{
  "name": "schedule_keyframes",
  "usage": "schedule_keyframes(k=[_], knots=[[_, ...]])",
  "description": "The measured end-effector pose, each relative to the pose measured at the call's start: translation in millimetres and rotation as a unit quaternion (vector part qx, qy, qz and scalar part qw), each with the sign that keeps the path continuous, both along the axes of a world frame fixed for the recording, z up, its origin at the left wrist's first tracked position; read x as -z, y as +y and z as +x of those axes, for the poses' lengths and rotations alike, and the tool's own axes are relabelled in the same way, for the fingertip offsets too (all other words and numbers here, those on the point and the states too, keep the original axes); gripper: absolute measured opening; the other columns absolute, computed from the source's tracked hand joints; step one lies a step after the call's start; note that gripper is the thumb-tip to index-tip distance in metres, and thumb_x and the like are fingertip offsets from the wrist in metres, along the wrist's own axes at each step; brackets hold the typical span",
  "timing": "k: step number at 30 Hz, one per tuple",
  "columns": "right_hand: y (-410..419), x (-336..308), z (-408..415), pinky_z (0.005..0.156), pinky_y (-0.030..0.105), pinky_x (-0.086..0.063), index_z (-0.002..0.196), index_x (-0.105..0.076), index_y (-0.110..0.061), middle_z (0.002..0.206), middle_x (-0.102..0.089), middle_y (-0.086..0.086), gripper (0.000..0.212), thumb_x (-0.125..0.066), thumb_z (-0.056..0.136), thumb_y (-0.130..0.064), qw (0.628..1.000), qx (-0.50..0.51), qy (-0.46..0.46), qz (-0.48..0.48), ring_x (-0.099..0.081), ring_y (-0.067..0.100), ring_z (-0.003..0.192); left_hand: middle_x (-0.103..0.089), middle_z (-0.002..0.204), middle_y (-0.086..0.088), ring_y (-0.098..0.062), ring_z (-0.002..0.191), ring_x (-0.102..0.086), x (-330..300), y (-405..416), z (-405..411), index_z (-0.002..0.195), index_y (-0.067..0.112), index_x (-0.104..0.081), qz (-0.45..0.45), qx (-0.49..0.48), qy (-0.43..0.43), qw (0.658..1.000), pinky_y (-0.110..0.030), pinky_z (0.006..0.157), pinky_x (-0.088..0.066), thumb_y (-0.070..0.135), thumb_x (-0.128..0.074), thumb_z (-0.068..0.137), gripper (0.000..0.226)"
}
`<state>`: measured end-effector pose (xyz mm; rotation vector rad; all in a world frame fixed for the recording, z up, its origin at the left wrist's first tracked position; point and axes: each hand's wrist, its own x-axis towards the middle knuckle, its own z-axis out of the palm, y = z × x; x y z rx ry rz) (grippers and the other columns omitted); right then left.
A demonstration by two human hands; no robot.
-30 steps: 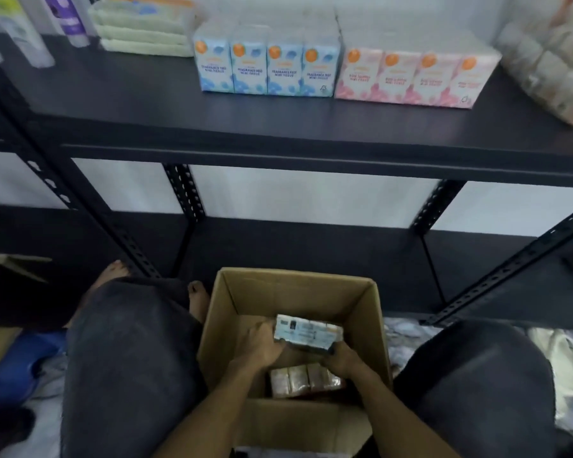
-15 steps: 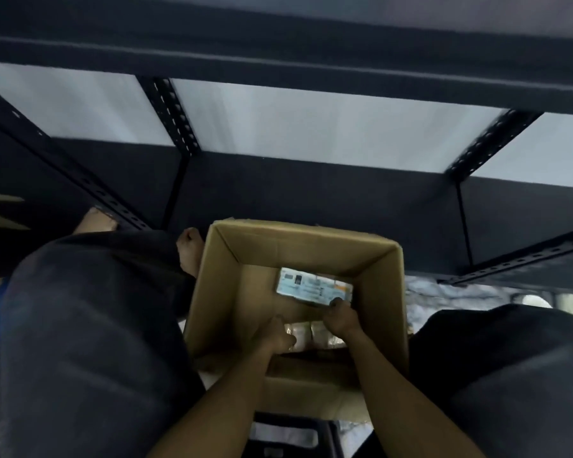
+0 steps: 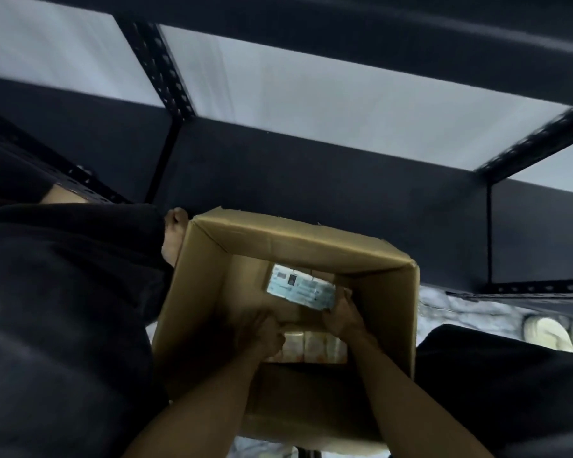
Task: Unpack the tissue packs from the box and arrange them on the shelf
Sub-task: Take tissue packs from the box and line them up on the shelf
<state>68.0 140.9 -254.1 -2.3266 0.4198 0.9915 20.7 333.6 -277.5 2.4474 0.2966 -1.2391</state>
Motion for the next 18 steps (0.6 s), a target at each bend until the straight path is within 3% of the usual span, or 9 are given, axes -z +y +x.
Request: schedule_keyframes(k=[5, 8, 9, 11, 12, 13, 16, 18], knots=[[3.1, 13.7, 2.1, 0.116, 0.033, -0.032, 0.161, -0.016, -0.011, 0.155, -0.031, 0.025, 0.077, -0.058, 0.097, -0.018, 0.999, -0.029, 0.018, -0.039, -0.036, 0.039, 0.142, -0.059, 0.136, -0.010, -0.031, 0.130, -0.052, 4.9, -4.9, 6.0, 0.121, 0.017, -0.068, 0.020, -0.026, -0.026, 0.999, -0.041, 0.107, -0.043, 0.035, -0.056, 0.096, 0.034], [2.6, 21.0, 3.3, 0.120, 0.032, -0.022, 0.155, -0.032, -0.007, 0.159, -0.024, 0.023, 0.067, -0.058, 0.095, -0.017, 0.996, -0.053, -0.007, -0.074, -0.024, 0.037, 0.147, -0.054, 0.139, -0.012, -0.032, 0.133, -0.045, 11.3, -5.8, -0.2, 0.116, 0.019, -0.067, 0.015, -0.084, -0.023, 0.996, -0.041, 0.110, -0.039, 0.029, -0.058, 0.093, 0.027], [2.0, 19.8, 6.3, 0.121, 0.033, -0.020, 0.152, -0.039, -0.009, 0.161, -0.019, 0.023, 0.060, -0.058, 0.095, -0.017, 0.995, -0.058, -0.010, -0.083, -0.020, 0.038, 0.148, -0.048, 0.146, -0.013, -0.033, 0.138, -0.041, 16.3, -4.3, -2.7, 0.125, 0.018, -0.063, 0.012, -0.094, -0.025, 0.995, -0.041, 0.112, -0.036, 0.027, -0.062, 0.092, 0.035], [-1.1, 18.3, 13.6, 0.123, 0.036, -0.017, 0.150, -0.044, -0.013, 0.164, -0.013, 0.023, 0.053, -0.056, 0.098, -0.018, 0.993, -0.078, -0.005, -0.085, -0.014, 0.039, 0.152, -0.034, 0.157, -0.014, -0.034, 0.144, -0.034, 29.7, 4.3, -9.3, 0.150, 0.015, -0.041, -0.047, -0.149, 0.008, 0.988, -0.043, 0.115, -0.035, 0.019, -0.076, 0.084, 0.074], [-2.4, 17.7, 17.0, 0.123, 0.036, -0.017, 0.150, -0.043, -0.012, 0.163, -0.018, 0.023, 0.052, -0.054, 0.099, -0.018, 0.993, -0.089, 0.003, -0.082, -0.015, 0.039, 0.151, -0.032, 0.158, -0.014, -0.034, 0.145, -0.033, 36.6, 10.0, -12.8, 0.156, 0.012, -0.031, -0.078, -0.169, 0.036, 0.982, -0.042, 0.116, -0.035, 0.013, -0.082, 0.079, 0.093], [-3.2, 18.7, 19.9, 0.121, 0.035, -0.020, 0.150, -0.041, -0.008, 0.160, -0.028, 0.022, 0.052, -0.053, 0.100, -0.018, 0.993, -0.095, 0.001, -0.076, -0.022, 0.039, 0.149, -0.033, 0.159, -0.015, -0.034, 0.145, -0.035, 41.5, 16.8, -17.5, 0.157, 0.010, -0.028, -0.096, -0.175, 0.067, 0.978, -0.040, 0.115, -0.036, 0.007, -0.084, 0.076, 0.098], [-2.7, 23.7, 23.8, 0.115, 0.036, -0.031, 0.147, -0.040, -0.004, 0.151, -0.043, 0.023, 0.056, -0.057, 0.096, -0.021, 0.996, -0.070, 0.005, -0.063, -0.038, 0.039, 0.140, -0.053, 0.144, -0.019, -0.033, 0.133, -0.051, 44.8, 24.7, -23.6, 0.142, 0.003, -0.053, -0.066, -0.203, 0.089, 0.973, -0.034, 0.108, -0.042, -0.003, -0.067, 0.088, 0.056], [-1.9, 27.1, 21.7, 0.114, 0.039, -0.033, 0.149, -0.039, -0.008, 0.151, -0.043, 0.022, 0.058, -0.057, 0.097, -0.027, 0.995, -0.081, 0.014, -0.060, -0.040, 0.039, 0.140, -0.059, 0.138, -0.018, -0.032, 0.126, -0.057, 41.9, 19.1, -19.9, 0.138, 0.004, -0.056, -0.071, -0.221, 0.089, 0.969, -0.034, 0.100, -0.049, 0.000, -0.073, 0.083, 0.058]])
